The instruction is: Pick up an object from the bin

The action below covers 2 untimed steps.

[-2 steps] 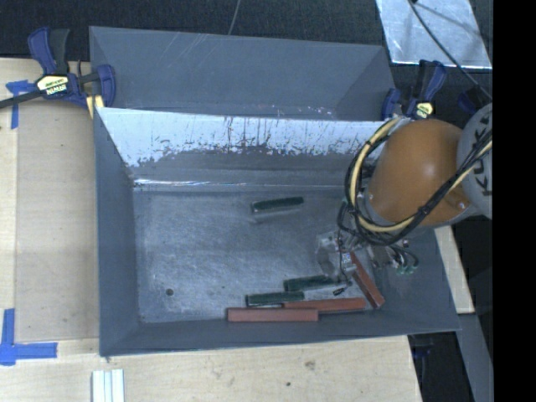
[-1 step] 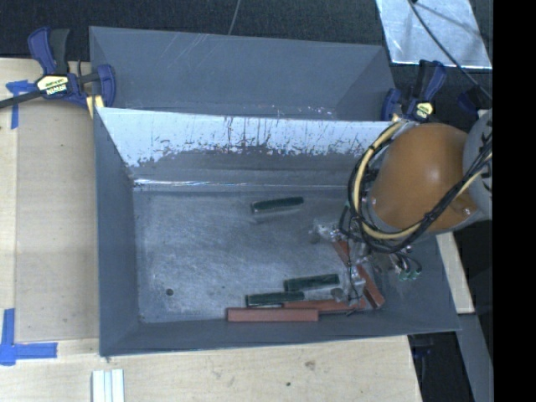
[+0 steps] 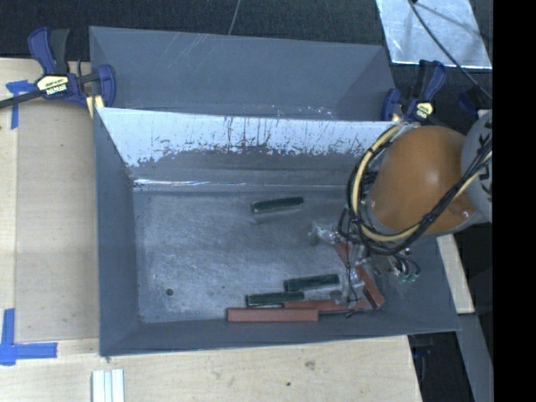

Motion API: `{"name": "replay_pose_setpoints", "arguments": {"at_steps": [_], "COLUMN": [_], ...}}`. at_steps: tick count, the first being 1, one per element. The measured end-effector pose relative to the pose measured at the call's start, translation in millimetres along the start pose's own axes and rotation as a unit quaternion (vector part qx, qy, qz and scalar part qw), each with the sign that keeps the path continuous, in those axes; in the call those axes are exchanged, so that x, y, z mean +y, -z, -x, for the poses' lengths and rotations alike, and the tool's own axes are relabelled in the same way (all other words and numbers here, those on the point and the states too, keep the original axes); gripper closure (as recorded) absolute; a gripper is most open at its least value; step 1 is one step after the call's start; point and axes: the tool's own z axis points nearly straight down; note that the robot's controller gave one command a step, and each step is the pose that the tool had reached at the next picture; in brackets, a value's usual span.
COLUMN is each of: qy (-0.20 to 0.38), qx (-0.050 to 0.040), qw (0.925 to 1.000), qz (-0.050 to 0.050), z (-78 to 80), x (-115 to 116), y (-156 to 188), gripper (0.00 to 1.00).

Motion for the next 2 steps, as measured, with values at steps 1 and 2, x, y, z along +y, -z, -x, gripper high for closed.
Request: {"name": "replay_pose_setpoints", "arguments": {"at_steps": [1, 2], "qy": [0.126, 0.154], "qx": [-0.0075, -0.0032], "qw": [0.9920, 0.9880], "qz": [-0.005, -0.001], "z": [18.6, 21.9], "x": [-12, 32], "y": [72, -1], "gripper": [0.00, 0.00]}}
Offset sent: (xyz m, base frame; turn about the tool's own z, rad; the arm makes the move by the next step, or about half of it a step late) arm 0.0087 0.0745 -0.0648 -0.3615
